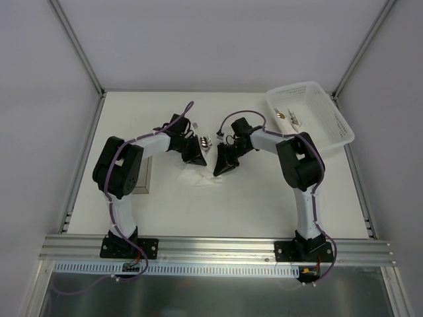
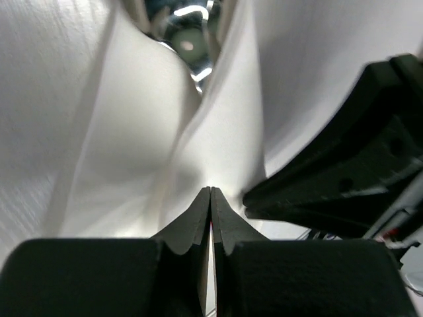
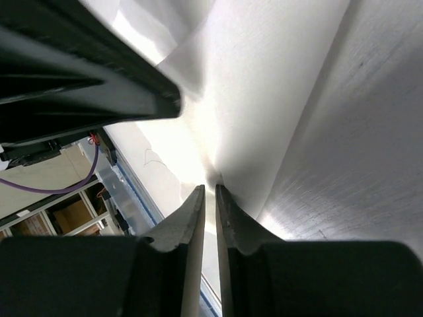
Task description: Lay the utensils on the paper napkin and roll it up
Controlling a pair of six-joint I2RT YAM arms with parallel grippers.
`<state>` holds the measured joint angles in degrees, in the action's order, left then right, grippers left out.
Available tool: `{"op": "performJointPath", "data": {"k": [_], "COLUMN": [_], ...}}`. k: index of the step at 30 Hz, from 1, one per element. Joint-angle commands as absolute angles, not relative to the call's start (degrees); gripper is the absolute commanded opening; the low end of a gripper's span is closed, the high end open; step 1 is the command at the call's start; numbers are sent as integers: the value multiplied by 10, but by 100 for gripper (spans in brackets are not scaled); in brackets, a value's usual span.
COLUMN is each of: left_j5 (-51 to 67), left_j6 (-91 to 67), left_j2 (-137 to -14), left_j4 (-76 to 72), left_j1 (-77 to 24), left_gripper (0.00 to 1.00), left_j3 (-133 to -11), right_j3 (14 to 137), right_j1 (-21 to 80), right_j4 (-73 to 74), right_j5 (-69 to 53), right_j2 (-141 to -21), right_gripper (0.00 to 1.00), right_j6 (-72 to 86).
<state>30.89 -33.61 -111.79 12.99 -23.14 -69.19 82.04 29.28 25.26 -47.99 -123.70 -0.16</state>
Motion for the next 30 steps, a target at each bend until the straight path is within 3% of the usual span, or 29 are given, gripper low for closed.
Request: {"op": "performJointPath", "data": {"k": [1,15,30], "left_j5": [311,326,314], "left_j6": [-332,-399,-439], "left_j2": [-1044,-1041,-1125], "left_j4": [107,16,-37], "left_j1": [-231,-261,-263], "left_gripper": [0,0,0], "left_j3": [-682,-616,-577], "right_j3": [806,791,647], "right_j1": [301,301,301], "right_j4": [253,241,93], "right_j5": [-410,-398,-437], "right_j2": [-1220,-1215,-1152], "right_gripper": [15,13,11], "right_j6": [-17,-2,165]}}
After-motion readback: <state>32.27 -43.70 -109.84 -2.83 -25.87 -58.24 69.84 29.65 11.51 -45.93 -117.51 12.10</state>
